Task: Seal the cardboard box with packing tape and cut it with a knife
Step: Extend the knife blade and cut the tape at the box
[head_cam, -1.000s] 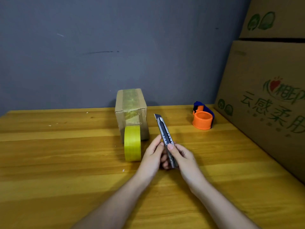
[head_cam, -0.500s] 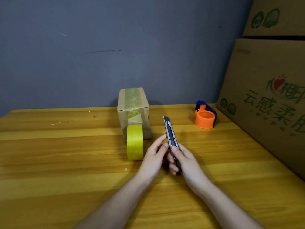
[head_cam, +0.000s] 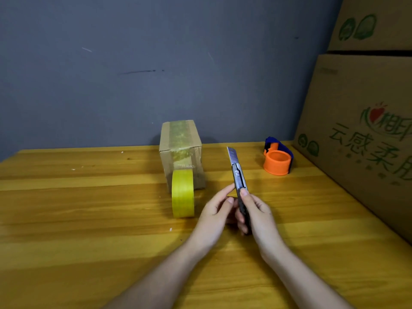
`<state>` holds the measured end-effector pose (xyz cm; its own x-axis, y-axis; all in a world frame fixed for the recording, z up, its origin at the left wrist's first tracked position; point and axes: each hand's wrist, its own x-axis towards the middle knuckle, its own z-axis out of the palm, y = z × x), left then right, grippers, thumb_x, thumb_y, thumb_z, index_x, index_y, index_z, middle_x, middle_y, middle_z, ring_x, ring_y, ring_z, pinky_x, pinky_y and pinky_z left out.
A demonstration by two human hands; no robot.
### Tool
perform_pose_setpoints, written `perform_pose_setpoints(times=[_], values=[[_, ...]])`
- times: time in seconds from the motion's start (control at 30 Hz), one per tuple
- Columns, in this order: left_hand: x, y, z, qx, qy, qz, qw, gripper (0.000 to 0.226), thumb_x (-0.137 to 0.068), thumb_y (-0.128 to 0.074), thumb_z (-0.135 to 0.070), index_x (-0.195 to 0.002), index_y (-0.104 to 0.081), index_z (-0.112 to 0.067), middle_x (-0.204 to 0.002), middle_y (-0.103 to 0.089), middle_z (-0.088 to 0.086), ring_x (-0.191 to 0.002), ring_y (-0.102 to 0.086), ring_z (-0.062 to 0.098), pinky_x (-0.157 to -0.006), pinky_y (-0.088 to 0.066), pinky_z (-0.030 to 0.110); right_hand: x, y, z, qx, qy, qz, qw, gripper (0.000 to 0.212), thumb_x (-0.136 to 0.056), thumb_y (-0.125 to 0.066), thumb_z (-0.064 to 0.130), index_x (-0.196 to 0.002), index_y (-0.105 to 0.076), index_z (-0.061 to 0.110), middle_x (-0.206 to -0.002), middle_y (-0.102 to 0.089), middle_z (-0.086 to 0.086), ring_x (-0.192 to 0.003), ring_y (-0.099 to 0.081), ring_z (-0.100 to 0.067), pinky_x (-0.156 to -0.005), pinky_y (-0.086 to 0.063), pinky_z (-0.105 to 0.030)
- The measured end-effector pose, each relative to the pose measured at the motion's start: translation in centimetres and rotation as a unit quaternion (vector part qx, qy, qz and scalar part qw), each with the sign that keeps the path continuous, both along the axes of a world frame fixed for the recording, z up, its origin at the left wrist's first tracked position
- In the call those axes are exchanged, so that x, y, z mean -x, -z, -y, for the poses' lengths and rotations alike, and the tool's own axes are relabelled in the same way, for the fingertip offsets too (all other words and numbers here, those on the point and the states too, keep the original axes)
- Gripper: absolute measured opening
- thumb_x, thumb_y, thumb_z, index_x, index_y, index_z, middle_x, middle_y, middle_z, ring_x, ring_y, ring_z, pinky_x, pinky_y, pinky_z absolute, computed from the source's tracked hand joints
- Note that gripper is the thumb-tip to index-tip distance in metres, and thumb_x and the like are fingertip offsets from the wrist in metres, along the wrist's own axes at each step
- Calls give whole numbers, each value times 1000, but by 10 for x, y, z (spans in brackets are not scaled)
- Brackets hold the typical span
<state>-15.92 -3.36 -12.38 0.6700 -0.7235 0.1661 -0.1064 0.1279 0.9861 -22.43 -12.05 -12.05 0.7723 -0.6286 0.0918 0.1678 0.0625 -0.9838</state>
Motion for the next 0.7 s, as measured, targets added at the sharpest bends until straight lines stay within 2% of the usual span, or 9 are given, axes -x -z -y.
perform_pose_setpoints(times=[0.07,0.17,0.23,0.3,0.37,0.43,0.5,0.57,0.7], values=[[0,4,-1,-38,-65,99,992,33,-96,-48,-18,-119,-54,-41,-78,-66,-12,-76,-63,10,-78,-55,32,0,-1,0,7,-10,4,1000,29,-98,-44,22,-77,-57,6,-42,-43,-3,-29,-35,-11,-33,-28,-17],[5,-3,-9,-94,-90,195,972,39,-85,-46,-36,-123,-54,-38,-102,-69,-5,-89,-66,16,-90,-53,40,1,-4,-2,8,-23,34,999,24,-97,-44,18,-88,-61,3,-47,-46,-7,-31,-40,-13,-34,-32,-18],[7,-18,-19,-115,-71,213,968,36,-85,-48,-35,-120,-56,-36,-103,-69,-7,-85,-68,12,-88,-53,40,1,-7,-3,6,-30,47,998,23,-97,-44,19,-89,-59,4,-47,-47,-7,-33,-41,-15,-36,-34,-19],[5,-34,-35,-101,-75,235,964,24,-87,-50,-31,-107,-63,-36,-91,-71,-9,-81,-69,10,-83,-55,39,1,-13,-5,3,-38,47,998,23,-96,-43,22,-87,-57,6,-48,-49,-6,-35,-43,-16,-37,-34,-20],[-3,-49,-56,-82,-120,282,948,15,-88,-51,-35,-91,-65,-37,-83,-70,-10,-79,-68,11,-75,-57,39,0,-18,-7,4,-41,32,999,25,-98,-42,24,-88,-58,8,-52,-52,-5,-37,-44,-16,-39,-34,-22],[-19,-56,-70,-60,-181,300,935,12,-90,-55,-29,-86,-64,-36,-85,-68,-12,-79,-65,7,-71,-55,30,-3,-24,-10,8,-48,18,999,26,-98,-42,26,-91,-59,8,-54,-54,-5,-39,-46,-15,-40,-36,-21],[-38,-58,-80,-40,-242,266,932,16,-90,-59,-19,-88,-61,-34,-95,-66,-3,-79,-59,5,-69,-47,20,-6,-30,-13,18,-61,12,998,27,-98,-42,28,-93,-60,8,-56,-56,-4,-42,-48,-14,-40,-39,-21],[-59,-57,-85,-37,-280,190,940,15,-88,-62,-17,-97,-57,-28,-103,-61,8,-84,-56,12,-73,-43,21,-9,-36,-17,32,-69,9,997,29,-98,-43,30,-95,-61,8,-57,-57,-3,-43,-50,-13,-41,-40,-20],[-78,-57,-87,-125,-216,49,967,55,-88,-63,-30,-136,-36,-24,-108,-57,10,-94,-55,20,-81,-45,32,-16,-46,-27,41,-72,4,997,28,-98,-43,30,-94,-61,9,-59,-57,-4,-44,-50,-13,-41,-40,-20]])
